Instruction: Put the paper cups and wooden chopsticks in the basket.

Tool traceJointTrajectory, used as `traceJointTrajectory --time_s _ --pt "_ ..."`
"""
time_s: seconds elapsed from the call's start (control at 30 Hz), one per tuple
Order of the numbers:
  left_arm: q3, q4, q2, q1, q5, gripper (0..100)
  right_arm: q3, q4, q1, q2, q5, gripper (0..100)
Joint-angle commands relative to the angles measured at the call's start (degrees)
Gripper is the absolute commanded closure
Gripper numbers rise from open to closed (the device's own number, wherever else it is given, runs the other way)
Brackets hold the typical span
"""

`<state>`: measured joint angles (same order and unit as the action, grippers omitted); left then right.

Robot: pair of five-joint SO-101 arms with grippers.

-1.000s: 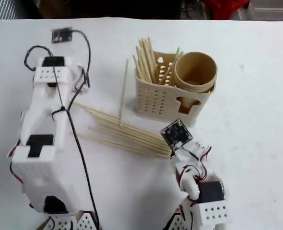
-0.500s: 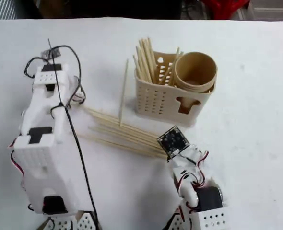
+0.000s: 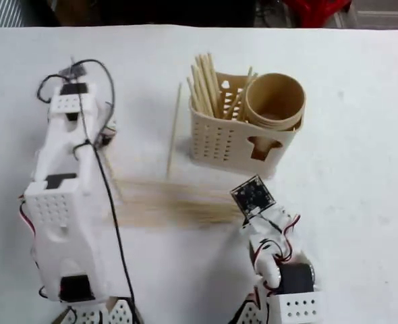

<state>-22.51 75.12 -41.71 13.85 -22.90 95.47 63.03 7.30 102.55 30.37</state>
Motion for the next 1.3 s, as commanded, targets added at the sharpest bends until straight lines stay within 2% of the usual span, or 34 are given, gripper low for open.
traceJointTrajectory --time_s 0.0,0.23,0.3,0.43,0.6,0.67,0.77,0.9,0.97,1.07,1.17,1.27 --pt "-4.7 0.4 0.7 3.1 -0.4 97 0.4 -0.4 -0.8 0.6 0.2 98.1" --pt "-15.0 0.6 1.1 5.9 -0.4 97 1.4 -2.4 -0.9 0.6 0.2 98.1" --pt "-20.9 3.3 1.1 6.4 -0.2 97 1.4 -2.4 -0.9 0.6 0.2 98.1" --pt "-39.8 14.3 1.1 3.9 8.0 97 1.4 -2.4 -0.9 0.6 0.2 98.1" --pt "-75.1 26.5 1.5 -3.6 16.1 98 1.4 -2.4 -0.9 0.6 0.2 98.1" --pt "-72.4 25.4 7.0 -8.7 19.3 98 1.4 -2.4 -0.8 0.6 0.2 98.1" --pt "-69.6 23.7 15.8 -16.5 20.6 98 1.4 -2.4 -0.8 0.6 0.2 98.1" --pt "-69.9 14.3 22.2 -27.4 21.3 98 1.4 -2.4 -0.8 0.6 0.2 98.1" --pt "-68.7 9.2 22.9 -31.7 23.9 98 1.4 -2.4 -0.8 0.6 0.2 98.1" --pt "-65.3 1.1 22.4 -35.5 27.9 98 1.4 -2.4 -0.8 0.6 0.2 98.1" --pt "-59.6 -6.7 20.5 -37.5 28.5 98 1.4 -2.4 -0.8 0.6 0.2 98.1" --pt "-56.1 -10.9 18.3 -39.8 29.0 98 1.4 -2.4 -0.8 0.6 0.2 98.1"
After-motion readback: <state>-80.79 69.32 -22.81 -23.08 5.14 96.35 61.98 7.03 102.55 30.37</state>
